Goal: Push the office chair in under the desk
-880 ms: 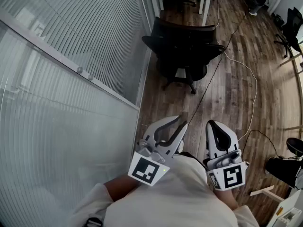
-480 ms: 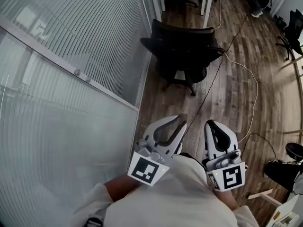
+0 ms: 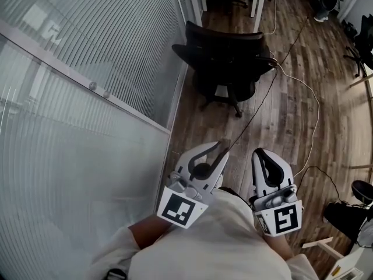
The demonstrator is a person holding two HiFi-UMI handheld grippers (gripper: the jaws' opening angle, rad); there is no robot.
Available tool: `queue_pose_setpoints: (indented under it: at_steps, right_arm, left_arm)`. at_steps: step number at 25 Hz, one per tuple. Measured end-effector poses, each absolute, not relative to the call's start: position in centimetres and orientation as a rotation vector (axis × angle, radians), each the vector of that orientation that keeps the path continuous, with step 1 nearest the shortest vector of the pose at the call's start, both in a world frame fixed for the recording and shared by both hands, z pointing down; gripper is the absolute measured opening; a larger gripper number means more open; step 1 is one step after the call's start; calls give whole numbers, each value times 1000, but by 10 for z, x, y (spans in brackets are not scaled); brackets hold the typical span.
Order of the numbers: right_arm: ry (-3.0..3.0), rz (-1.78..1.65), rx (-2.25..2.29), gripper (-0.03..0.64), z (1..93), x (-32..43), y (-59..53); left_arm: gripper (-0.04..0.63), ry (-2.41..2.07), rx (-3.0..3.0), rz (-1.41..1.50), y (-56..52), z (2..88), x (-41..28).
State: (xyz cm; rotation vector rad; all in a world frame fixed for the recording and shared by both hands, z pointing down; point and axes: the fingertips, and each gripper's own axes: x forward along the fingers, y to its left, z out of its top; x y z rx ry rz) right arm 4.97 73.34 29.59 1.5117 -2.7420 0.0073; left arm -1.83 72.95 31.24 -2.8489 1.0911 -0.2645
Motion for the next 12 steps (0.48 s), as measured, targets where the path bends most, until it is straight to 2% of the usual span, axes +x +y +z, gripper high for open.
queue_pose_setpoints:
  at_steps: [12]
  right_arm:
    - [-2735,-12,1513,34,298,49,708]
  left_arm:
    - [72,1079,-2838,-262,706,311,-17]
